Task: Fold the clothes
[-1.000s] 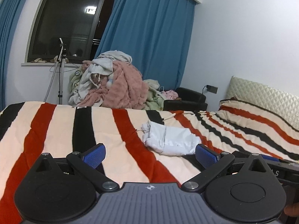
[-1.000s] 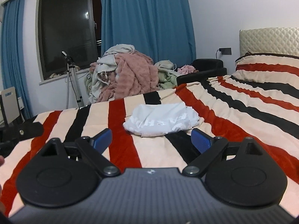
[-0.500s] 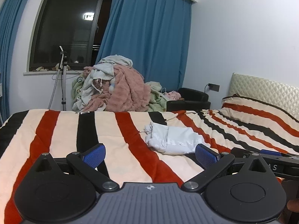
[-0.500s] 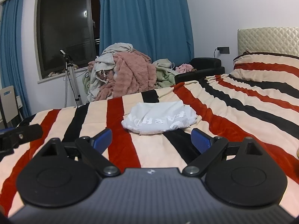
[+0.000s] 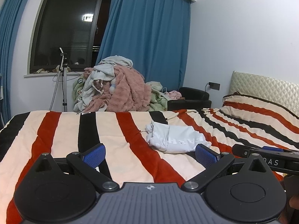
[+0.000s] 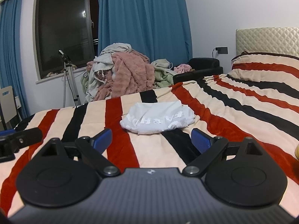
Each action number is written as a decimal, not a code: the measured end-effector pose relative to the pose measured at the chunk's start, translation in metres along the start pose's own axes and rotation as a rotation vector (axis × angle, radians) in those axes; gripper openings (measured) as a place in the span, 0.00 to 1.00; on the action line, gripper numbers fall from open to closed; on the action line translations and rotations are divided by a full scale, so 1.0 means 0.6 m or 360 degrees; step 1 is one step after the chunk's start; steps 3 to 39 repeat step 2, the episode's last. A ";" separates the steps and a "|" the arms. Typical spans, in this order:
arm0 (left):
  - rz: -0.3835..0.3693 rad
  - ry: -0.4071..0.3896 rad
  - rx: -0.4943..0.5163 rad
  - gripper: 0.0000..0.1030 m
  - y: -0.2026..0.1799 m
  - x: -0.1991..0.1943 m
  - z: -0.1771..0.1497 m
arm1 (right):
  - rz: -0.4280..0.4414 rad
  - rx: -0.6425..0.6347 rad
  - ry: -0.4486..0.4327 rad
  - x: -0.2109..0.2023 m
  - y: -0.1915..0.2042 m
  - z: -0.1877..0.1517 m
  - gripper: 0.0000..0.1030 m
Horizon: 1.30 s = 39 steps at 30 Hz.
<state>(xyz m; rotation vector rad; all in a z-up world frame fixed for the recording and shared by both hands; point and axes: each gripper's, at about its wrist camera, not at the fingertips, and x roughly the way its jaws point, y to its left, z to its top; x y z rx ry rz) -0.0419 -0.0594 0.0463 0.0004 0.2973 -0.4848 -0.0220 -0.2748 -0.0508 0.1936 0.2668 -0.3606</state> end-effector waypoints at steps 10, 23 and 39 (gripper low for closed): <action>0.0002 0.0000 0.0007 1.00 0.000 0.001 -0.002 | -0.0001 -0.0002 -0.0001 -0.001 0.001 0.000 0.90; 0.0002 0.0000 0.0007 1.00 0.000 0.001 -0.002 | -0.0001 -0.0002 -0.0001 -0.001 0.001 0.000 0.90; 0.0002 0.0000 0.0007 1.00 0.000 0.001 -0.002 | -0.0001 -0.0002 -0.0001 -0.001 0.001 0.000 0.90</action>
